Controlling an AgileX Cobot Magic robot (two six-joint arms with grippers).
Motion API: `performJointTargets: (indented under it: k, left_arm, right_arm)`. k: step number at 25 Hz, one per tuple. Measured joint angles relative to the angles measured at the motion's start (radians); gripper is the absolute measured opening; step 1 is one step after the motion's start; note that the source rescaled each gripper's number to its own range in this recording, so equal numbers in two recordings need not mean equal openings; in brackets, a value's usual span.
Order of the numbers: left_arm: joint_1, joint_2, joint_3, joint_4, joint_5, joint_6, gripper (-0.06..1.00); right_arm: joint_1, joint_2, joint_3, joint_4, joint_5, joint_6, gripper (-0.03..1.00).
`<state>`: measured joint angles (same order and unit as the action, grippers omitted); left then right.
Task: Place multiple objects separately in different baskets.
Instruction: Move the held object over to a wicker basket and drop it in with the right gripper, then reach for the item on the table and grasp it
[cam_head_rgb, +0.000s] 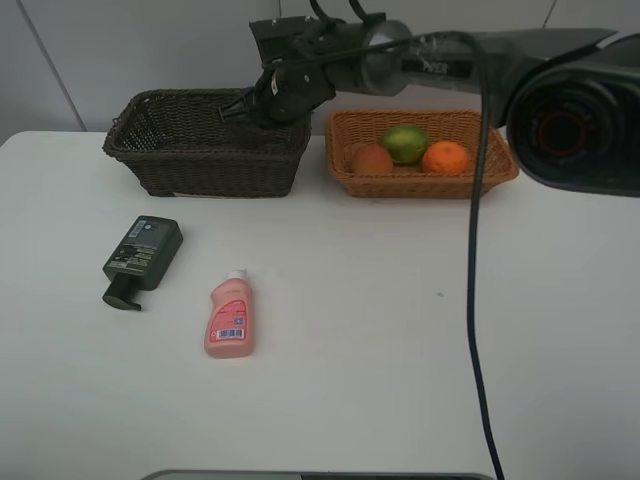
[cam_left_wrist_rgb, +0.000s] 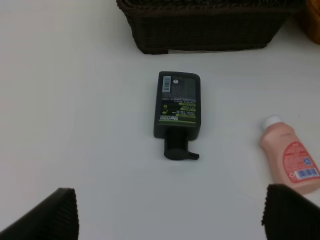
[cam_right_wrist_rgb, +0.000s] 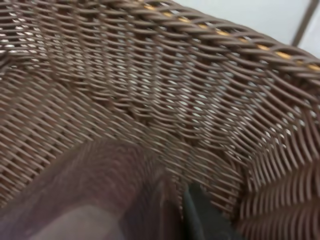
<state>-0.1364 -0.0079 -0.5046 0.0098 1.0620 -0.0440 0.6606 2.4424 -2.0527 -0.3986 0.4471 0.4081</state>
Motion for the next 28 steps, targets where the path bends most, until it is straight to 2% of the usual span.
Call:
performJointTargets:
  k: [6,9,11,15,18,21,24,28]
  left_arm:
    - [0.000,0.000,0.000,0.000,0.000,0.000,0.84]
    - [0.000,0.000,0.000,0.000,0.000,0.000,0.84]
    - [0.000,0.000,0.000,0.000,0.000,0.000,0.84]
    - [0.000,0.000,0.000,0.000,0.000,0.000,0.84]
    - [0.000,0.000,0.000,0.000,0.000,0.000,0.84]
    - [0.000,0.000,0.000,0.000,0.000,0.000,0.84]
    - [0.000,0.000,0.000,0.000,0.000,0.000,0.84]
    - [0.000,0.000,0.000,0.000,0.000,0.000,0.84]
  right_arm:
    - [0.002,0.004,0.000,-0.003,-0.016,0.000,0.00]
    - [0.002,0.014,-0.001,-0.004,-0.019,0.000,0.04]
    - [0.002,0.019,-0.001,-0.004,-0.019,0.000,0.18]
    - [0.002,0.019,-0.001,-0.004,-0.024,0.001,0.63]
    - [0.002,0.019,-0.001,-0.004,-0.024,0.001,0.84]
    - [0.002,0.014,-0.001,-0.002,-0.022,0.001,0.90]
    - [0.002,-0.018,-0.001,0.008,-0.001,0.001,0.91]
    - [0.002,-0.090,-0.001,0.059,0.087,0.001,0.91]
